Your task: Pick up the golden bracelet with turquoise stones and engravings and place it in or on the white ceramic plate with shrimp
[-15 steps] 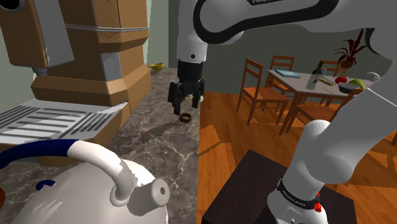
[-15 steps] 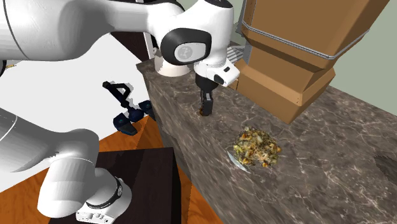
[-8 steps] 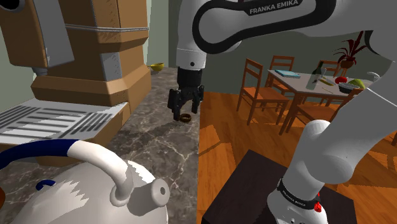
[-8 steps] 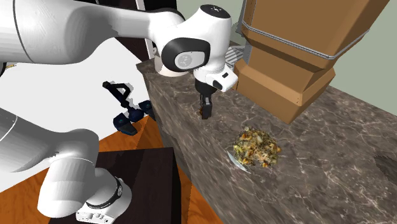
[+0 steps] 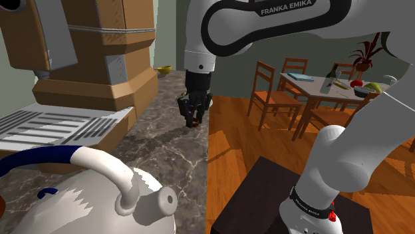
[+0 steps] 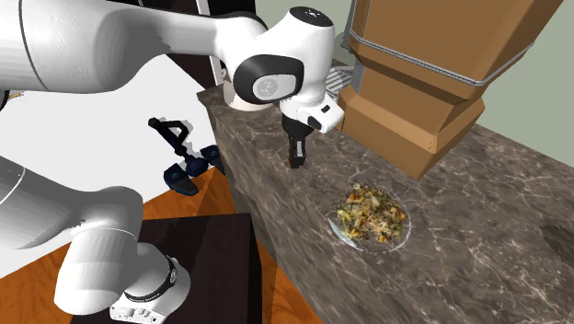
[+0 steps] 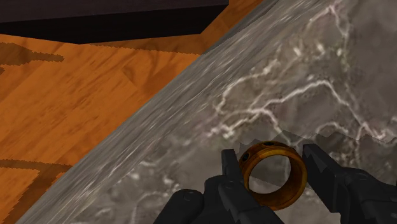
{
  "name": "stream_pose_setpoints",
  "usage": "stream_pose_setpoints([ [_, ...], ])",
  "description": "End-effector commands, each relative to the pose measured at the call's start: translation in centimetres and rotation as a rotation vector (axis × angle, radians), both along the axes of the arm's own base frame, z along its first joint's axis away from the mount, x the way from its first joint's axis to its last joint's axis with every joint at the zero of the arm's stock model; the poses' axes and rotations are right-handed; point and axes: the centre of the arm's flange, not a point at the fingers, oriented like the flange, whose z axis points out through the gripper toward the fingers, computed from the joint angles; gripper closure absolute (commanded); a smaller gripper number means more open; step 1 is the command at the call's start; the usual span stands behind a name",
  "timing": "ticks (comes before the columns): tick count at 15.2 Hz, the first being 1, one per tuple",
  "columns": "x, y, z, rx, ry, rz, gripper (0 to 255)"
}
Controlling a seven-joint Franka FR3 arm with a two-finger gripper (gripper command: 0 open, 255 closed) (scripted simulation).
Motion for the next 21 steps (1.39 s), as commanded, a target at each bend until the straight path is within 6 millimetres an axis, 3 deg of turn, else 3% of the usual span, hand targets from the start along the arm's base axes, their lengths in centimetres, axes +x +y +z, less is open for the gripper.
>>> stream_pose_setpoints([
  [1,0.0,0.0,0.0,0.000,0.000,0.000,255],
  [5,0.0,0.0,0.0,0.000,0.000,0.000,255],
  [21,0.0,0.0,8.4,0.000,0.000,0.000,255],
])
